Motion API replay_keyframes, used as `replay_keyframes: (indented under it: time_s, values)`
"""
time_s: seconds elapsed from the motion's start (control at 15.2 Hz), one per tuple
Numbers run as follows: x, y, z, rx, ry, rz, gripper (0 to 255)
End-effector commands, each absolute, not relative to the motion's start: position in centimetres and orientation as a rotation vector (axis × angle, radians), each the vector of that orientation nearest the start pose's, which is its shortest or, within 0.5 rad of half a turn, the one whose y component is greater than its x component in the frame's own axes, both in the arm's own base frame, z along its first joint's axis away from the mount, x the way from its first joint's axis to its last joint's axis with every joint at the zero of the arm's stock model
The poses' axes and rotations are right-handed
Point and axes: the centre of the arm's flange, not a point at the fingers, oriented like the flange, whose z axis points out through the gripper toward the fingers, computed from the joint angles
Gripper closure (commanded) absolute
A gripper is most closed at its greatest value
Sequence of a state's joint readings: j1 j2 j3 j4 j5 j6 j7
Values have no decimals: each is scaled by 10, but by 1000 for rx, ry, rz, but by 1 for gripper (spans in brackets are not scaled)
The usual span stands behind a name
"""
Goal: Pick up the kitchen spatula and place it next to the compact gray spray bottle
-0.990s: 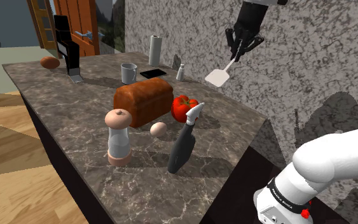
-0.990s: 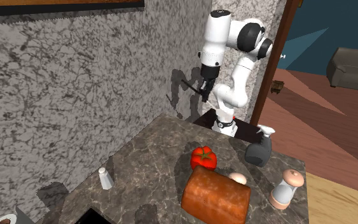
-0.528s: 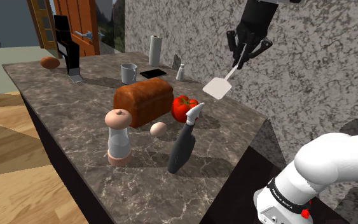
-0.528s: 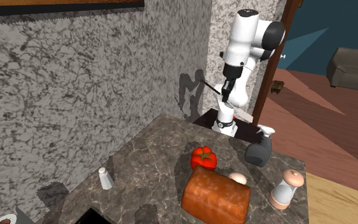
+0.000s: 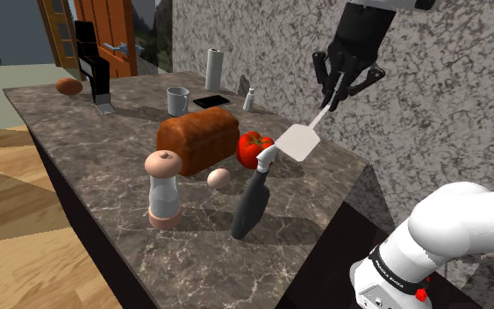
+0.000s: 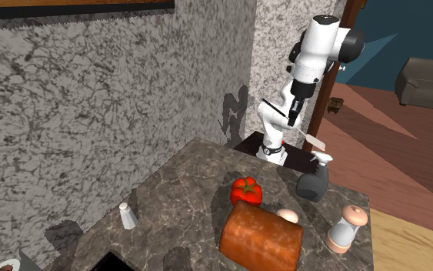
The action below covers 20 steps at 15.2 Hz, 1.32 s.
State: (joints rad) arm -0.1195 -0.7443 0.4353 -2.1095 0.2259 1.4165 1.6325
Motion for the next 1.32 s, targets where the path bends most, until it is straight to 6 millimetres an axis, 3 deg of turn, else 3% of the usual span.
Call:
replay_keyframes:
  time_s: [0.0, 1.25]
  values:
    - [282, 185, 634, -2446, 2036, -82, 255]
    - [282, 185, 533, -2446, 2036, -82, 255]
